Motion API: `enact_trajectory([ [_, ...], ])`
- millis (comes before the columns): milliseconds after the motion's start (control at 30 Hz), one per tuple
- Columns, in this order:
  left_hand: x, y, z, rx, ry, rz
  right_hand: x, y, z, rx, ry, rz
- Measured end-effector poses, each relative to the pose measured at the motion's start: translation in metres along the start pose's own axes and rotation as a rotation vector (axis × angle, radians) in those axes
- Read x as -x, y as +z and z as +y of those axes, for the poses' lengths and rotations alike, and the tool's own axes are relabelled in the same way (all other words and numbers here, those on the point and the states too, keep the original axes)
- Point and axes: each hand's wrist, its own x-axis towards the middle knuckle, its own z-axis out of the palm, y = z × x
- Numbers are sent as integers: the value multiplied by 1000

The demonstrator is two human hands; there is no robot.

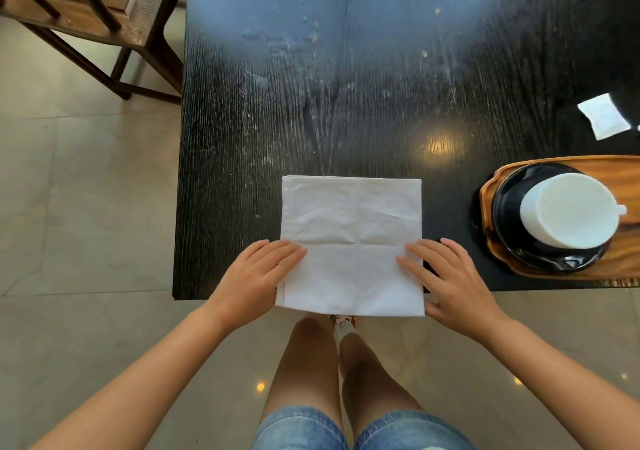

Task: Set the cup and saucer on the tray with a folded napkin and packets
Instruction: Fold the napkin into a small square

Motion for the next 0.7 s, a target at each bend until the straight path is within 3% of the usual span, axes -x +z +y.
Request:
enact_trajectory([
  [133, -10, 1, -13, -47, 61, -26, -7, 2, 3, 24, -8, 44],
  [267, -8, 5, -12, 7, 9, 67, -5, 1, 1, -53, 44, 112],
  [433, -15, 10, 14, 405, -435, 295, -23, -12, -20, -490, 492, 312],
  [567, -36, 7, 31, 519, -780, 440, -42, -17, -26, -563, 760, 356],
  [700, -56, 9, 38, 539, -933, 542, -57, -13, -27, -529, 851, 421],
])
